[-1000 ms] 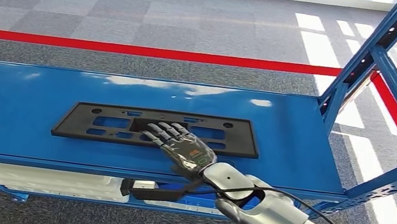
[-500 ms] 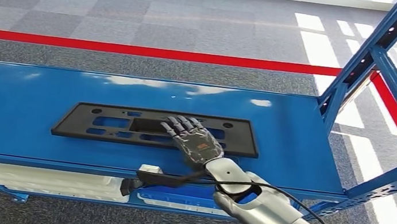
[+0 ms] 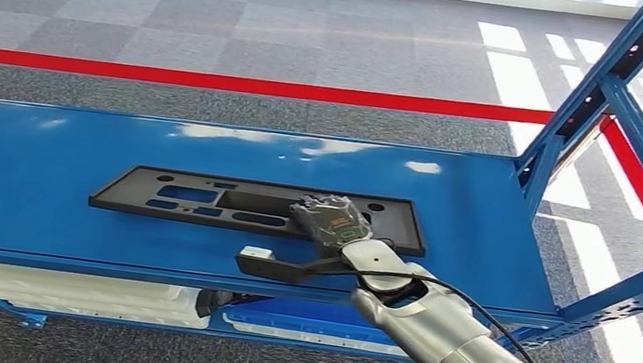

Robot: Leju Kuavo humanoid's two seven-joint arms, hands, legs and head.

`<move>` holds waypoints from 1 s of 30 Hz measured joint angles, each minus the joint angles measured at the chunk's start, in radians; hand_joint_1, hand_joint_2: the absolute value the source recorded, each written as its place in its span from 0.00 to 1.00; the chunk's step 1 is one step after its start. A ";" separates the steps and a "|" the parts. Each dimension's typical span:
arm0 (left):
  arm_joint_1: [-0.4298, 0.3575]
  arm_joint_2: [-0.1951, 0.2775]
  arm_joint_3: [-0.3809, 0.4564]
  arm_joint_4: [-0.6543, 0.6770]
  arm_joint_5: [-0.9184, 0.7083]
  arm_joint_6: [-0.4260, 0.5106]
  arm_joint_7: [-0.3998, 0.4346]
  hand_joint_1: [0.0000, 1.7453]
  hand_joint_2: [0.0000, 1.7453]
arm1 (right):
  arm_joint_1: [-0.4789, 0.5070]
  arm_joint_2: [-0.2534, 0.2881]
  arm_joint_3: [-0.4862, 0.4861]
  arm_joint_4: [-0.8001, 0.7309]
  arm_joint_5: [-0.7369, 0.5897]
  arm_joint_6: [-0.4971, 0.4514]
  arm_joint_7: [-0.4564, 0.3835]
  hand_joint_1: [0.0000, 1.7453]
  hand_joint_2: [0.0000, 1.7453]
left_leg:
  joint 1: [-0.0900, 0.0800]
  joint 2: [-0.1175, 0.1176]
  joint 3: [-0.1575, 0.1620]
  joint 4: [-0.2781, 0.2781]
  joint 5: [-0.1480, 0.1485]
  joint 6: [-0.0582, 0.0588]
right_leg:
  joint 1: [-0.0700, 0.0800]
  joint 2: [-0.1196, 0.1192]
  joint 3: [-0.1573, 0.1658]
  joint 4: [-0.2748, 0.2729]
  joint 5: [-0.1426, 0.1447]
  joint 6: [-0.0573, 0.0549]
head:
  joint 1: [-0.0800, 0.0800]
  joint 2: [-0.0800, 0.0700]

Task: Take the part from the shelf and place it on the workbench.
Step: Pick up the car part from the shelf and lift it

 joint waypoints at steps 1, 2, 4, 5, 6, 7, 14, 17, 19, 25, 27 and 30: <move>0.000 0.000 0.000 0.000 0.000 0.000 0.000 0.00 0.00 | -0.001 0.001 -0.001 0.002 0.000 0.000 0.000 1.00 1.00 | 0.000 0.000 0.000 0.000 0.000 0.000 | 0.000 0.000 0.000 0.000 0.000 0.000 | 0.000 0.000; 0.000 0.000 0.000 0.000 0.000 0.000 0.000 0.00 0.00 | -0.001 0.002 -0.002 0.005 0.000 0.000 0.000 1.00 1.00 | 0.000 0.000 0.000 0.000 0.000 0.000 | 0.000 0.000 0.000 0.000 0.000 0.000 | 0.000 0.000; 0.000 0.000 0.000 0.000 0.000 0.000 0.000 0.00 0.00 | -0.001 0.003 -0.005 0.008 0.000 0.000 0.000 1.00 1.00 | 0.000 0.000 0.000 0.000 0.000 0.000 | 0.000 0.000 0.001 0.000 0.000 0.000 | 0.000 0.000; 0.000 0.000 0.000 0.000 0.000 0.000 0.000 0.00 0.00 | -0.001 0.004 -0.006 0.010 0.000 0.000 0.000 1.00 1.00 | 0.000 0.000 0.001 0.000 0.000 0.000 | 0.000 0.000 0.001 0.000 0.000 0.000 | 0.000 0.000; 0.000 0.000 0.000 0.000 0.000 0.000 0.000 0.00 0.00 | -0.001 0.004 -0.006 0.011 0.000 0.000 0.000 1.00 1.00 | 0.000 0.000 0.001 0.000 0.000 0.000 | 0.000 0.000 0.001 0.000 0.000 0.000 | 0.000 0.000; 0.000 0.000 0.000 0.000 0.000 0.000 0.000 0.00 0.00 | -0.001 0.004 -0.006 0.011 0.000 0.000 0.000 1.00 1.00 | 0.000 0.000 0.001 0.000 0.000 0.000 | 0.000 0.000 0.001 0.000 0.000 0.000 | 0.000 0.000; 0.000 0.000 0.000 0.000 0.000 0.000 0.000 0.00 0.00 | -0.001 0.006 -0.007 0.016 -0.001 0.000 0.000 1.00 1.00 | 0.000 0.000 0.001 0.000 0.000 0.000 | 0.000 0.000 0.002 0.000 0.000 0.000 | 0.000 0.000; 0.000 0.000 0.000 0.000 0.000 0.000 0.000 0.00 0.00 | -0.001 0.007 -0.007 0.019 -0.001 0.000 0.000 1.00 1.00 | 0.000 0.000 0.001 0.000 0.000 0.000 | 0.000 0.000 0.002 0.000 0.000 0.000 | 0.000 0.000; 0.000 0.000 0.000 0.000 0.000 0.000 0.000 0.00 0.00 | -0.002 0.007 -0.007 0.020 -0.001 0.000 0.000 1.00 1.00 | 0.000 0.000 0.002 0.000 0.000 0.000 | 0.000 0.000 0.002 0.000 0.000 0.000 | 0.000 0.000; 0.000 0.000 0.000 0.000 0.000 0.000 0.000 0.00 0.00 | -0.002 0.007 -0.007 0.020 -0.001 0.000 0.000 1.00 1.00 | 0.000 0.000 0.002 0.000 0.000 0.000 | 0.000 0.000 0.002 0.000 0.000 0.000 | 0.000 0.000; 0.000 0.000 0.000 0.000 0.000 0.000 0.000 0.00 0.00 | -0.002 0.007 -0.008 0.020 -0.001 0.000 0.000 1.00 1.00 | 0.000 0.000 0.002 0.000 0.000 0.000 | 0.000 0.000 0.002 0.000 0.000 0.000 | 0.000 0.000; 0.000 0.000 0.000 0.000 0.000 0.000 0.000 0.00 0.00 | -0.002 0.008 -0.008 0.020 -0.001 0.000 0.000 1.00 1.00 | 0.000 0.000 0.002 0.000 0.000 0.000 | 0.000 0.000 0.002 0.000 0.000 0.000 | 0.000 0.000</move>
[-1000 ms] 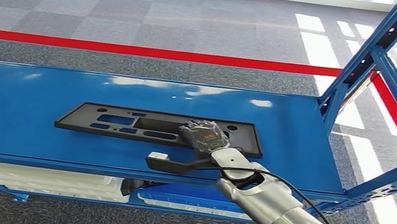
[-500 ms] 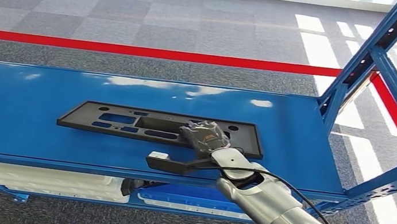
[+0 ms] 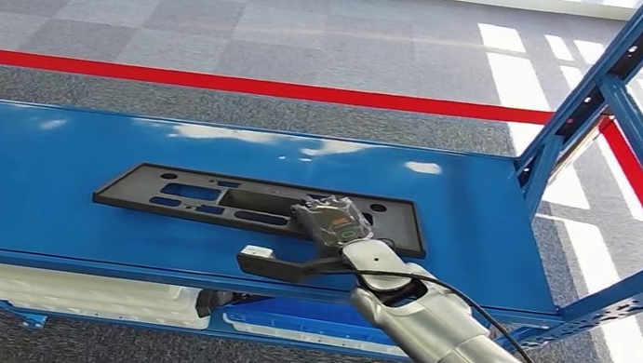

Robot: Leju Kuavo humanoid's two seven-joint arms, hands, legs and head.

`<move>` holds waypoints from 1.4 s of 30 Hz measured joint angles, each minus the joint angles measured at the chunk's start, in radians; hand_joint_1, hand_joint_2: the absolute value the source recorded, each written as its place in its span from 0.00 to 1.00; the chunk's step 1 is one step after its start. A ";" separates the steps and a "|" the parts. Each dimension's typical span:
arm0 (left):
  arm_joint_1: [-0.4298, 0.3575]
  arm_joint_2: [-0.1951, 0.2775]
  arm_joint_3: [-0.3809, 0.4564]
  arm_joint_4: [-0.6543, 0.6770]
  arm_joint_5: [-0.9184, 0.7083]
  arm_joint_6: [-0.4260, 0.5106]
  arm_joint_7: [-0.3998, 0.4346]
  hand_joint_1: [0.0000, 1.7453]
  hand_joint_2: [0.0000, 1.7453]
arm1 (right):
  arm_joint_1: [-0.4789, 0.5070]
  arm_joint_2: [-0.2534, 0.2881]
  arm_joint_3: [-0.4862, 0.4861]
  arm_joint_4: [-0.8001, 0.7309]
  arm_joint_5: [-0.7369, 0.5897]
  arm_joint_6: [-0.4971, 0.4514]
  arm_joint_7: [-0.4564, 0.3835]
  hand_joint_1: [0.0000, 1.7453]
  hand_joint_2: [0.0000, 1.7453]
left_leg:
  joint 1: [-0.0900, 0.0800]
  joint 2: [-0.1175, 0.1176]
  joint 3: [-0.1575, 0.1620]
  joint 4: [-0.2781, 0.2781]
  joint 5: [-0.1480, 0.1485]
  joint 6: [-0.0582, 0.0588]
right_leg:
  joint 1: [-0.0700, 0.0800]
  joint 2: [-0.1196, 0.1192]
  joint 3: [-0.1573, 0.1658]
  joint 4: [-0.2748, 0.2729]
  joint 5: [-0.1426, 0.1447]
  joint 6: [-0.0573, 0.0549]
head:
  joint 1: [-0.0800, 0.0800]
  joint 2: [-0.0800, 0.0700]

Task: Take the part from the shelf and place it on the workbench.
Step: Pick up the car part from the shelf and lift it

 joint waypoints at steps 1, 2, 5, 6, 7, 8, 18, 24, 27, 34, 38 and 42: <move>0.000 0.000 0.000 0.000 0.000 0.000 0.000 0.00 0.00 | 0.000 0.000 0.000 0.000 0.000 0.000 0.000 1.00 1.00 | 0.000 0.000 0.000 0.000 0.000 0.000 | 0.000 0.000 0.000 0.000 0.000 0.000 | 0.000 0.000; 0.000 0.000 0.000 0.000 0.000 0.000 0.000 0.00 0.00 | 0.000 0.000 0.000 0.000 0.000 0.000 0.000 1.00 1.00 | 0.000 0.000 0.000 0.000 0.000 0.000 | 0.000 0.000 0.000 0.000 0.000 0.000 | 0.000 0.000; 0.000 0.000 0.000 0.000 0.000 0.000 0.000 0.00 0.00 | 0.000 0.000 0.000 0.000 0.000 0.000 0.000 1.00 1.00 | 0.000 0.000 0.000 0.000 0.000 0.000 | 0.000 0.000 0.000 0.000 0.000 0.000 | 0.000 0.000; 0.000 0.000 0.000 0.000 0.000 0.000 0.000 0.00 0.00 | 0.000 0.000 0.000 0.000 0.000 0.000 0.000 1.00 1.00 | 0.000 0.000 0.000 0.000 0.000 0.000 | 0.000 0.000 0.000 0.000 0.000 0.000 | 0.000 0.000; 0.000 0.000 0.000 0.000 0.000 0.000 0.000 0.00 0.00 | 0.000 0.000 0.000 0.000 0.000 0.000 0.000 1.00 1.00 | 0.000 0.000 0.000 0.000 0.000 0.000 | 0.000 0.000 0.000 0.000 0.000 0.000 | 0.000 0.000; 0.000 0.000 0.000 0.000 0.000 0.000 0.000 0.00 0.00 | 0.000 0.000 0.000 0.000 0.000 0.000 0.000 1.00 1.00 | 0.000 0.000 0.000 0.000 0.000 0.000 | 0.000 0.000 0.000 0.000 0.000 0.000 | 0.000 0.000; 0.000 0.000 0.000 0.000 -0.005 -0.001 -0.007 0.00 0.00 | 0.001 0.001 -0.002 -0.003 -0.012 -0.011 -0.012 1.00 1.00 | 0.000 0.000 0.001 0.000 0.000 0.000 | 0.000 0.000 0.000 0.000 0.000 0.000 | 0.000 0.000; 0.016 0.000 -0.011 0.000 -0.087 -0.026 -0.144 0.00 0.00 | 0.129 -0.048 -0.242 -0.498 -0.545 -0.036 -0.251 1.00 1.00 | -0.001 -0.003 -0.006 0.002 0.000 0.000 | -0.001 -0.003 -0.004 0.000 0.000 0.000 | 0.000 0.000; 0.019 0.000 -0.013 0.000 -0.096 -0.029 -0.149 0.00 0.00 | 0.148 -0.045 -0.381 -0.675 -0.630 0.008 -0.273 1.00 1.00 | -0.001 -0.006 -0.005 0.001 -0.001 0.000 | -0.001 -0.005 -0.002 -0.001 -0.001 0.001 | 0.000 0.000; 0.015 0.000 -0.018 0.000 -0.104 -0.030 -0.148 0.00 0.00 | 0.214 -0.045 -0.478 -0.819 -0.529 -0.015 -0.321 1.00 1.00 | -0.001 -0.003 -0.004 0.001 -0.001 -0.001 | -0.001 -0.002 -0.002 -0.002 0.000 0.001 | 0.000 0.000; 0.014 0.000 -0.018 0.000 -0.105 -0.029 -0.148 0.00 0.00 | 0.227 -0.045 -0.496 -0.843 -0.525 -0.018 -0.323 1.00 1.00 | -0.001 -0.003 -0.003 0.001 -0.001 -0.001 | -0.001 -0.002 -0.002 -0.002 0.000 0.001 | 0.000 0.000; 0.014 -0.001 -0.018 0.000 -0.105 -0.027 -0.148 0.00 0.00 | 0.231 -0.045 -0.503 -0.857 -0.525 -0.018 -0.323 1.00 1.00 | -0.001 -0.003 -0.004 0.001 -0.001 -0.001 | -0.001 -0.002 -0.002 -0.002 0.000 0.001 | 0.000 0.000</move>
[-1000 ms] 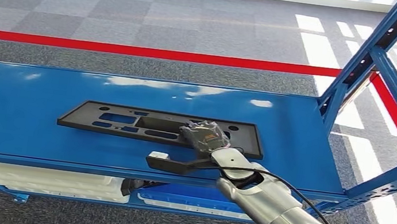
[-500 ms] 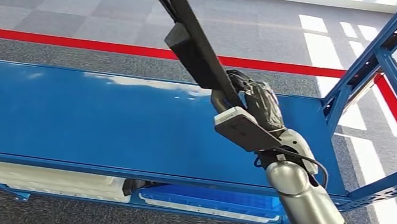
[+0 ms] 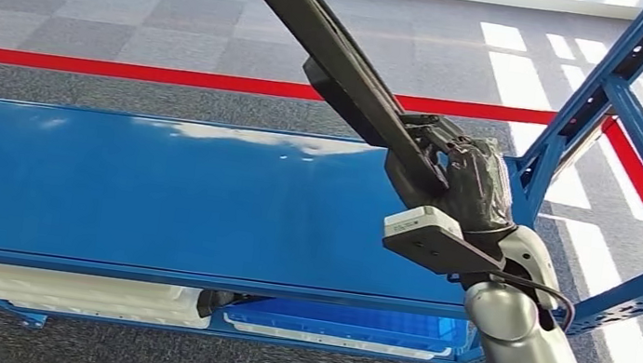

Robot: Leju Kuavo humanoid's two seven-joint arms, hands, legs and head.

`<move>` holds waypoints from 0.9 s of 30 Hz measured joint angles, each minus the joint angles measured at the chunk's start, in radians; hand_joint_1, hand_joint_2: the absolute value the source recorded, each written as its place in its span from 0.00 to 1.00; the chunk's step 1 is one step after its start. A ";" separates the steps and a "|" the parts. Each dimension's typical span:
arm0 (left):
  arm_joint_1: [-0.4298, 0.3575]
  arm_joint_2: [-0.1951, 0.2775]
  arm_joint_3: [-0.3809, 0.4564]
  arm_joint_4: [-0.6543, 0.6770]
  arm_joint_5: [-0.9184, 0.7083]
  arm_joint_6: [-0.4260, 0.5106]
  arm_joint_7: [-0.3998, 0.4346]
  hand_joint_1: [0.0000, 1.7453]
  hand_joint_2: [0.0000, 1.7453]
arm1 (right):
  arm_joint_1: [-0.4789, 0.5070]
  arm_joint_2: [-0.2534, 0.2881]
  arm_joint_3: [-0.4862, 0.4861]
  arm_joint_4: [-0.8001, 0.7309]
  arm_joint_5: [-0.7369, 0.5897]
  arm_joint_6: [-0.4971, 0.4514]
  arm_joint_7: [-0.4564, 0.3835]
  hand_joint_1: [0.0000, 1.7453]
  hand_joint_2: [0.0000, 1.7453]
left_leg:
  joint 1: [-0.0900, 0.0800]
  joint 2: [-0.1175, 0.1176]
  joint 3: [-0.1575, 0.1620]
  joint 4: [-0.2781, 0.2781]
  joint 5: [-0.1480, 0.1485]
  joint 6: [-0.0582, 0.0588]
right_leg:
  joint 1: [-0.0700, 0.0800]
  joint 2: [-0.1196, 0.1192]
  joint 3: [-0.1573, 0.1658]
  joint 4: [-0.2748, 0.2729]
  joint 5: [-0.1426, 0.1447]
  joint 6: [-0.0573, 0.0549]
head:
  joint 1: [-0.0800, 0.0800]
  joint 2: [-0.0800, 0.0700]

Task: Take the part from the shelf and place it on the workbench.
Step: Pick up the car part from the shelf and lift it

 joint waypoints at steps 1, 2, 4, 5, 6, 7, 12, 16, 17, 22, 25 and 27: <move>0.000 0.000 0.000 0.000 0.000 0.000 0.000 0.00 0.00 | 0.001 0.000 -0.001 -0.003 -0.001 0.000 0.000 1.00 1.00 | 0.000 0.000 0.000 0.000 0.000 0.000 | 0.000 0.000 0.000 0.000 0.000 0.000 | 0.000 0.000; -0.001 0.000 0.000 0.000 -0.001 0.000 0.000 0.00 0.00 | 0.001 0.000 -0.002 -0.005 -0.004 0.000 0.000 1.00 1.00 | 0.000 0.000 0.000 0.000 0.000 0.000 | 0.000 0.000 0.000 0.000 0.000 0.000 | 0.000 0.000; -0.001 -0.001 0.000 0.000 0.000 0.000 0.001 0.00 0.00 | 0.003 0.000 -0.003 -0.008 -0.016 0.003 -0.001 1.00 1.00 | 0.000 0.000 0.000 0.000 0.000 0.000 | 0.000 0.000 0.000 0.000 0.000 0.000 | 0.000 0.000; -0.001 -0.001 0.000 0.000 0.001 -0.001 0.002 0.00 0.00 | 0.004 0.000 -0.003 -0.009 -0.027 0.006 -0.002 1.00 1.00 | 0.000 0.000 0.000 0.000 0.000 0.000 | 0.000 0.000 0.000 0.000 0.000 0.000 | 0.000 0.000; -0.001 -0.001 0.000 0.000 0.002 -0.003 0.004 0.00 0.00 | 0.004 0.000 -0.002 -0.010 -0.039 0.010 -0.004 1.00 1.00 | 0.000 0.000 0.000 0.000 0.000 0.000 | 0.000 0.000 0.000 0.000 0.000 0.000 | 0.000 0.000; -0.001 -0.001 0.000 0.000 0.002 -0.005 0.004 0.00 0.00 | 0.005 0.000 -0.002 -0.010 -0.052 0.015 -0.006 1.00 1.00 | 0.000 0.000 0.000 0.000 0.000 0.000 | 0.000 0.000 0.000 0.000 0.000 0.000 | 0.000 0.000; -0.002 -0.001 0.000 0.000 0.000 -0.008 0.005 0.00 0.00 | 0.012 0.000 0.001 -0.010 -0.099 0.031 -0.018 1.00 1.00 | 0.000 0.000 0.000 0.000 0.000 0.000 | 0.000 0.000 0.000 0.000 0.000 0.000 | 0.000 0.000; -0.002 -0.002 0.000 0.000 -0.008 -0.007 0.005 0.00 0.00 | 0.016 0.000 0.003 -0.010 -0.119 0.036 -0.021 1.00 1.00 | 0.000 0.000 0.000 0.000 0.000 0.000 | 0.000 0.000 0.000 0.000 0.000 0.000 | 0.000 0.000; -0.002 -0.002 0.000 0.000 -0.009 -0.005 0.006 0.00 0.25 | 0.016 0.000 0.003 -0.010 -0.124 0.036 -0.022 1.00 1.00 | 0.000 0.000 0.000 0.000 0.000 0.000 | 0.000 0.000 0.000 0.000 0.000 0.000 | 0.000 0.000; -0.001 -0.002 0.000 0.000 -0.020 0.007 0.007 0.00 0.25 | 0.025 0.000 0.004 -0.010 -0.144 0.038 -0.024 1.00 1.00 | 0.000 0.000 0.000 0.000 0.000 0.000 | 0.000 0.000 0.000 0.000 0.000 0.000 | 0.000 0.000; -0.001 -0.002 0.000 0.000 -0.025 0.008 0.002 0.00 0.00 | 0.035 0.000 0.004 -0.010 -0.147 0.037 -0.025 1.00 1.00 | 0.000 0.000 0.000 0.000 0.000 0.000 | 0.000 0.000 0.000 0.000 0.000 0.000 | 0.000 0.000; -0.001 -0.002 0.000 0.000 -0.028 0.009 -0.001 0.00 0.00 | 0.043 0.000 0.004 -0.013 -0.150 0.037 -0.028 1.00 1.00 | 0.000 0.000 0.000 0.000 0.000 0.000 | 0.000 0.000 0.000 0.000 0.000 0.000 | 0.000 0.000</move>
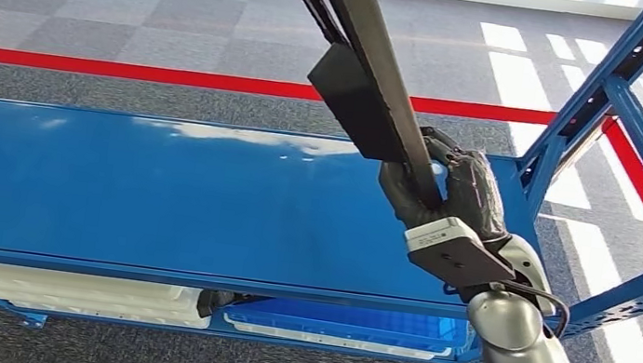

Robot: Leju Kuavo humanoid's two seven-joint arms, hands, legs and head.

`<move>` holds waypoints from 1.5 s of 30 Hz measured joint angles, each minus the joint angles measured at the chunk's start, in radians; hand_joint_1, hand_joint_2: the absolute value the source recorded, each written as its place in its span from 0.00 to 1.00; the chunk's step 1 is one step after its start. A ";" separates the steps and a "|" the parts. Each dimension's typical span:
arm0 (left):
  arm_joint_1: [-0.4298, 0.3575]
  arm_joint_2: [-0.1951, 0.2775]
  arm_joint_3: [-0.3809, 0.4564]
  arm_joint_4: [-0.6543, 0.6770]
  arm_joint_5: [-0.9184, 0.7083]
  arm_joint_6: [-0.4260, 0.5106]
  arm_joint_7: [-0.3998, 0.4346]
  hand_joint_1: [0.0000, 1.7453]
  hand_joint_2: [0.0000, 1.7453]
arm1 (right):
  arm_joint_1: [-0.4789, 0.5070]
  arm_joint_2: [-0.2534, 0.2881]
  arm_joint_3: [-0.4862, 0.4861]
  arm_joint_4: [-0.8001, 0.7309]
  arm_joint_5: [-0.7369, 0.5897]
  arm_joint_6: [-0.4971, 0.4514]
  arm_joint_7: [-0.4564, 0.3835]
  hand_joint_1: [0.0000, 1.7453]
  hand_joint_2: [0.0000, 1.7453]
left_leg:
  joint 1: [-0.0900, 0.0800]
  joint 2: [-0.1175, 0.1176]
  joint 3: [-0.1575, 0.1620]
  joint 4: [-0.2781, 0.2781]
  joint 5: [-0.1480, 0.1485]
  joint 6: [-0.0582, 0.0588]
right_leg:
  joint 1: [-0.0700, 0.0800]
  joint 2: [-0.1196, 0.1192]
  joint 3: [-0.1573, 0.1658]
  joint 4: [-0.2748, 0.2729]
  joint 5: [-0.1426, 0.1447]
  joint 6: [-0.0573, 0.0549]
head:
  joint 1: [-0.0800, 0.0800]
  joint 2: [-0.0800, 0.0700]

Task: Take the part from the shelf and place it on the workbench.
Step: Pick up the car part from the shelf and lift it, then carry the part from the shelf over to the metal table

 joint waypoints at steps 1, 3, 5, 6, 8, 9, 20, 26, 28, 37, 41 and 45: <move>0.000 0.000 0.000 0.000 -0.001 0.000 -0.001 0.00 0.00 | 0.004 0.000 0.000 -0.002 -0.003 0.000 -0.002 1.00 1.00 | 0.000 0.000 0.000 0.000 0.000 0.000 | 0.000 0.000 0.000 0.000 0.000 0.000 | 0.000 0.000; 0.000 0.000 0.000 0.000 -0.004 0.002 -0.001 0.00 0.00 | 0.010 0.000 0.000 -0.004 -0.008 -0.001 -0.007 1.00 1.00 | 0.000 0.000 0.000 0.000 0.000 0.000 | 0.000 0.000 0.000 0.000 0.000 0.000 | 0.000 0.000; 0.000 0.000 0.000 0.000 -0.011 0.009 0.005 0.00 0.00 | 0.014 0.000 0.000 -0.004 -0.016 -0.001 -0.011 1.00 1.00 | 0.000 0.000 0.000 0.000 0.000 0.000 | 0.000 0.000 0.000 0.000 0.000 0.000 | 0.000 0.000; 0.000 0.000 0.000 0.000 -0.015 0.013 0.010 0.00 0.00 | 0.015 0.000 0.000 -0.004 -0.021 0.000 -0.013 1.00 1.00 | 0.000 0.000 0.000 0.000 0.000 0.000 | 0.000 0.000 0.000 0.000 0.000 0.000 | 0.000 0.000; 0.000 0.000 0.000 0.000 -0.022 0.018 0.020 0.00 0.00 | 0.017 0.000 0.000 -0.004 -0.035 0.003 -0.018 1.00 1.00 | 0.000 0.000 0.000 0.000 0.000 0.000 | 0.000 0.000 0.000 0.000 0.000 0.000 | 0.000 0.000; 0.000 0.000 0.000 0.000 -0.024 0.019 0.023 0.00 0.00 | 0.017 0.000 0.000 -0.004 -0.043 0.005 -0.021 1.00 1.00 | 0.000 0.000 0.000 0.000 0.000 0.000 | 0.000 0.000 0.000 0.000 0.000 0.000 | 0.000 0.000; 0.000 0.000 0.001 0.000 -0.030 0.019 0.016 0.00 0.00 | 0.033 0.006 -0.007 -0.013 -0.230 0.068 -0.057 1.00 1.00 | 0.000 0.000 0.000 0.000 0.000 0.000 | 0.000 0.000 0.000 0.000 0.000 0.000 | 0.000 0.000; 0.000 0.000 0.017 0.000 -0.013 0.017 0.029 0.00 0.00 | 0.042 0.010 -0.015 -0.013 -0.320 0.105 -0.070 1.00 1.00 | -0.001 0.000 0.000 0.000 0.000 0.000 | -0.002 0.000 0.000 -0.001 0.001 0.000 | 0.000 0.000; 0.000 0.000 0.024 0.000 -0.011 0.018 0.035 0.00 0.00 | 0.042 0.013 -0.017 -0.013 -0.329 0.110 -0.071 1.00 1.00 | -0.002 0.000 0.000 0.001 0.000 0.000 | -0.003 0.000 0.000 -0.001 0.001 0.001 | 0.000 0.000; 0.000 0.000 0.044 0.000 -0.004 0.013 0.055 0.00 0.00 | 0.043 0.034 -0.021 -0.013 -0.335 0.118 -0.071 1.00 1.00 | -0.008 0.000 -0.006 0.014 -0.003 0.013 | -0.010 0.000 0.000 -0.004 0.008 0.014 | 0.000 0.000; -0.003 -0.002 0.052 0.000 -0.004 -0.005 0.059 0.00 0.00 | 0.042 0.041 -0.023 -0.012 -0.341 0.122 -0.078 1.00 1.00 | -0.001 0.008 -0.003 -0.014 0.025 0.042 | -0.005 0.000 -0.011 0.026 -0.028 0.022 | 0.000 0.000; -0.001 -0.009 0.060 0.000 0.000 -0.022 0.062 0.00 0.00 | 0.044 0.041 -0.024 -0.009 -0.353 0.128 -0.090 1.00 1.00 | -0.002 0.013 -0.015 -0.017 0.035 0.049 | 0.001 0.000 -0.085 0.235 -0.133 0.015 | 0.001 0.000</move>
